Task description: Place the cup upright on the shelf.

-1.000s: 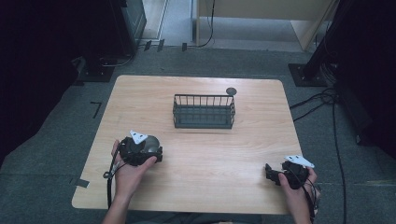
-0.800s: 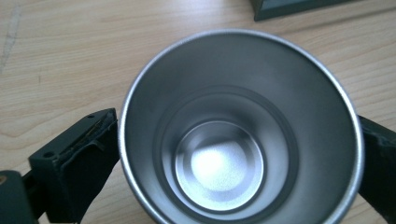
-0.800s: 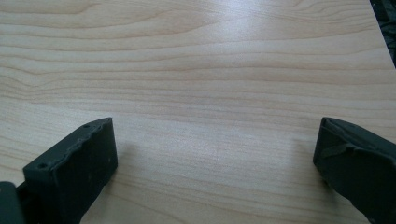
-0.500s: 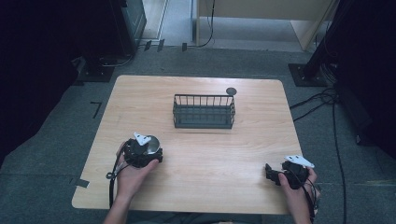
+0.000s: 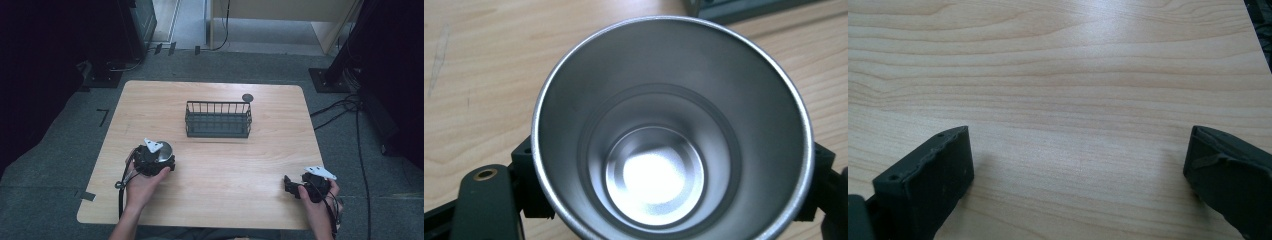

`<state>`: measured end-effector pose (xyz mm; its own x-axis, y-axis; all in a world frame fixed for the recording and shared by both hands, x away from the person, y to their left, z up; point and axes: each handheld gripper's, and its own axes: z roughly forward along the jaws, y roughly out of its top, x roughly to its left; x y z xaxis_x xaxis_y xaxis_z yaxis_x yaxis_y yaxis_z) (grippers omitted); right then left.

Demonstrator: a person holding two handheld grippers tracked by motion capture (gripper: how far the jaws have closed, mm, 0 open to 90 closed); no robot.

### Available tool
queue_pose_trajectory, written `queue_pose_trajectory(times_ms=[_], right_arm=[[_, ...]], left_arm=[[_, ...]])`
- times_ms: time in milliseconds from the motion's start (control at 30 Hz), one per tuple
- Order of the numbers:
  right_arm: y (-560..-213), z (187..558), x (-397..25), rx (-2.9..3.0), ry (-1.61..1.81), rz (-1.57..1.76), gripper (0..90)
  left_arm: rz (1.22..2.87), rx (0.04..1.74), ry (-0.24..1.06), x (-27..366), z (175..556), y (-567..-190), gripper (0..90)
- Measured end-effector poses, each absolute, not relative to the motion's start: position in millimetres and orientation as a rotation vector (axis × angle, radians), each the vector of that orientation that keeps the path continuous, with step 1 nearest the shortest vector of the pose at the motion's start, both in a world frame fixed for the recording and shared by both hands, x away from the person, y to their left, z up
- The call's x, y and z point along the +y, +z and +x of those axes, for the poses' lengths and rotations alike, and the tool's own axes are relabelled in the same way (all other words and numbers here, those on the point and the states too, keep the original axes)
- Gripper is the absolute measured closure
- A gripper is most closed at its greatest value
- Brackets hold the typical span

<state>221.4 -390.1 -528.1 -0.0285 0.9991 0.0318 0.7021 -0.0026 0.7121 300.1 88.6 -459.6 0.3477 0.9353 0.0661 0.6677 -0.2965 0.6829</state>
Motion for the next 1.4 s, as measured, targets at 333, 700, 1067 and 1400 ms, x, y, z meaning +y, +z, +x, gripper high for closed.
queue_pose_trajectory(times_ms=[333,700,1067,1400], right_arm=[[-528.1,221.4,-390.2,1.781,0.779,1.754,0.0],[-528.1,221.4,-390.3,1.782,0.78,1.753,0.0],[-528.1,221.4,-390.4,1.783,0.78,1.752,0.0],[-528.1,221.3,-390.3,1.781,0.781,1.755,0.0]], left_arm=[[2.053,1.329,0.624,70.9,311.6,-442.3,18.9],[2.045,1.263,0.589,49.7,326.5,-423.5,18.9],[2.051,1.201,0.583,33.6,341.2,-403.8,18.9],[2.035,1.165,0.58,21.1,354.1,-389.1,19.0]])
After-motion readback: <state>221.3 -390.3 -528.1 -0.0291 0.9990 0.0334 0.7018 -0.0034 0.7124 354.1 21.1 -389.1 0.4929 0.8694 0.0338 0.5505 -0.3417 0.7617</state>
